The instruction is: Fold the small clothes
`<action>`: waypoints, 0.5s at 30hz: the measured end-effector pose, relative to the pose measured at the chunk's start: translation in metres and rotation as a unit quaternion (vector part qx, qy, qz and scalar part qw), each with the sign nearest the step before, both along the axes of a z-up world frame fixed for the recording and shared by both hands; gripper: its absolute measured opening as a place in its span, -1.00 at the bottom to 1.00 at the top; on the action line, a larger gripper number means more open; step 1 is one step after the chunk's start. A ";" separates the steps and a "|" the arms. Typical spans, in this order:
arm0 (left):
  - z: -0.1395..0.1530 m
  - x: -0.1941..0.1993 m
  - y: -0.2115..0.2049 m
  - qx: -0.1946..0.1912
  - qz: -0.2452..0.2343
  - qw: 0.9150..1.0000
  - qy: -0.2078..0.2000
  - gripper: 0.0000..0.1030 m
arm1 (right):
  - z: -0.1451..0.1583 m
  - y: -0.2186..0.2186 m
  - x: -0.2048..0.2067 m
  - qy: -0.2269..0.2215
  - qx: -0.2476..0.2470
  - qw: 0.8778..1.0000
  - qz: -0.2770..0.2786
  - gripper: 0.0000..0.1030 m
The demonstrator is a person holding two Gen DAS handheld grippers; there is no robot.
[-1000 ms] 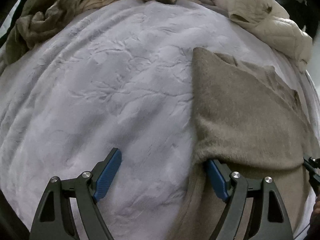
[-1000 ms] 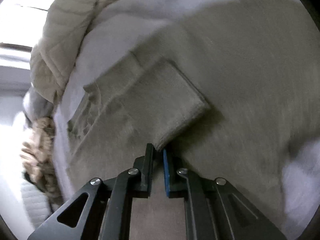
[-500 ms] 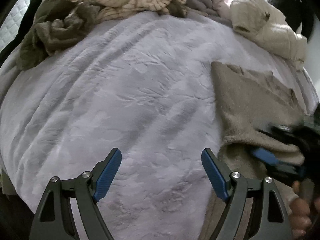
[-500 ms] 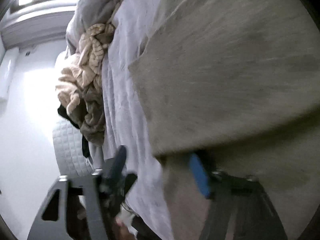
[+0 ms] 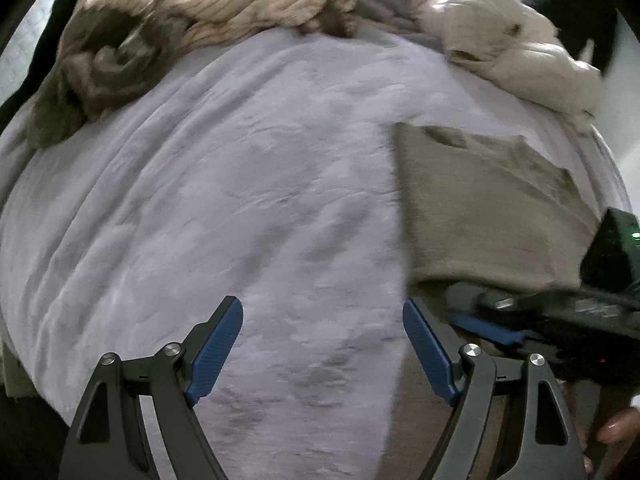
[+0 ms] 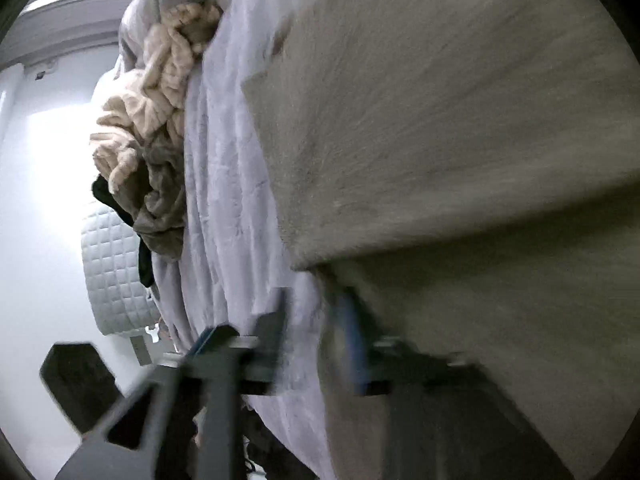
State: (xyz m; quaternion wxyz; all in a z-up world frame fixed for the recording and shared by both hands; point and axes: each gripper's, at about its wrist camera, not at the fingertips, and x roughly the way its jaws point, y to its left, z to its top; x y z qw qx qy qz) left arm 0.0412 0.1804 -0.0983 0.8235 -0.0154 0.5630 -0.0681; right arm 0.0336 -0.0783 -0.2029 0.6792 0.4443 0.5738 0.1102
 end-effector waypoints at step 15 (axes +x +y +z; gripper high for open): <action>0.011 -0.012 -0.125 0.000 -0.129 0.991 0.025 0.61 | 0.064 -0.244 -0.109 -0.058 -0.038 0.961 -0.268 0.99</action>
